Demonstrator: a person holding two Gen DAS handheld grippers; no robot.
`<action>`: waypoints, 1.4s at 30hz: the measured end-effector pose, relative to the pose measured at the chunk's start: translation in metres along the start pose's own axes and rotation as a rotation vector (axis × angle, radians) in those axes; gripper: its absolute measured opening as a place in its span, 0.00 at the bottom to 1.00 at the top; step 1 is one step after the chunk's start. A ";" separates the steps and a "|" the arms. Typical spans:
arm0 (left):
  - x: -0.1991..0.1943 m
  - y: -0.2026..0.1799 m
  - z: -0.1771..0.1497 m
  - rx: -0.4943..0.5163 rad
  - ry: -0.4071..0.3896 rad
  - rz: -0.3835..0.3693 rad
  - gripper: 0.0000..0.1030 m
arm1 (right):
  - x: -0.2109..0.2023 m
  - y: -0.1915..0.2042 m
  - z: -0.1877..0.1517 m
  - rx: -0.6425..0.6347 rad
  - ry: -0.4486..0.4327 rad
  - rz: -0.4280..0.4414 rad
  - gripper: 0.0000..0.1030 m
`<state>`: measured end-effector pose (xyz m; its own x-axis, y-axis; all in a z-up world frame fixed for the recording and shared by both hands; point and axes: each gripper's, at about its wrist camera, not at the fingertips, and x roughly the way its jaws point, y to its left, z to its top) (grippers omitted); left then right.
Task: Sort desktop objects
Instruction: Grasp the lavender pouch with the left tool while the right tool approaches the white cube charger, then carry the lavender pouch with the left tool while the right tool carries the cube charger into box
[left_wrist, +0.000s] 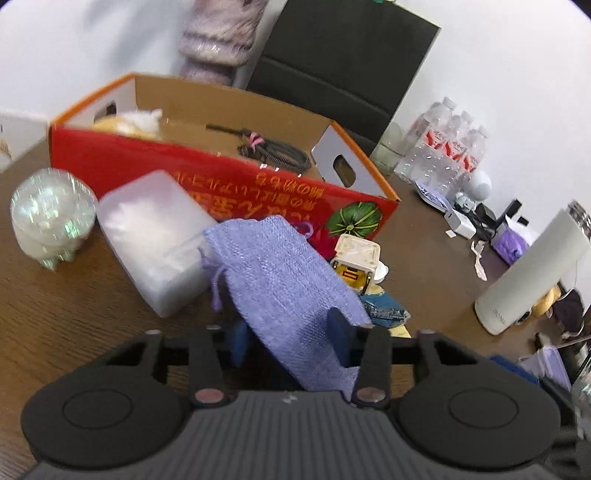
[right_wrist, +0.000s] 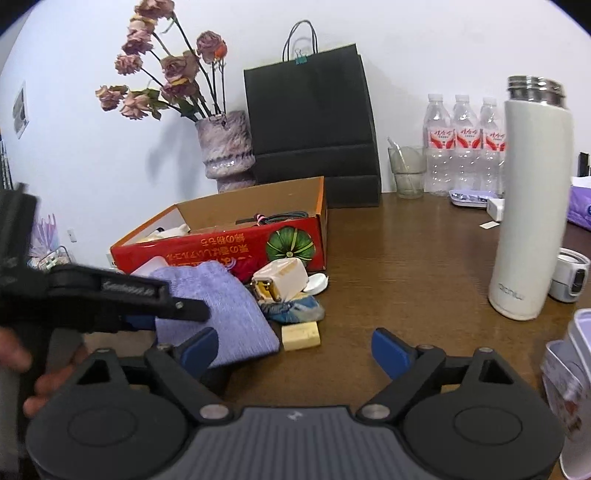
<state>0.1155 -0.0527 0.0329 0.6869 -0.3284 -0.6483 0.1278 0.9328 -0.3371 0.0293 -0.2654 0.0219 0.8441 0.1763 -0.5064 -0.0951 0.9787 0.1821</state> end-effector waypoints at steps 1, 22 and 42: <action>-0.005 -0.002 -0.001 0.020 -0.017 -0.007 0.32 | 0.005 0.001 0.003 -0.007 0.007 0.003 0.84; -0.101 0.053 0.026 0.030 -0.233 -0.111 0.03 | 0.139 0.039 0.058 -0.188 0.097 -0.082 0.54; -0.119 0.040 0.020 0.061 -0.243 -0.152 0.03 | 0.017 0.024 0.057 -0.075 -0.040 0.038 0.53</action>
<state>0.0529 0.0263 0.1105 0.8070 -0.4266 -0.4085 0.2802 0.8854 -0.3709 0.0717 -0.2446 0.0659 0.8593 0.2104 -0.4661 -0.1652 0.9768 0.1364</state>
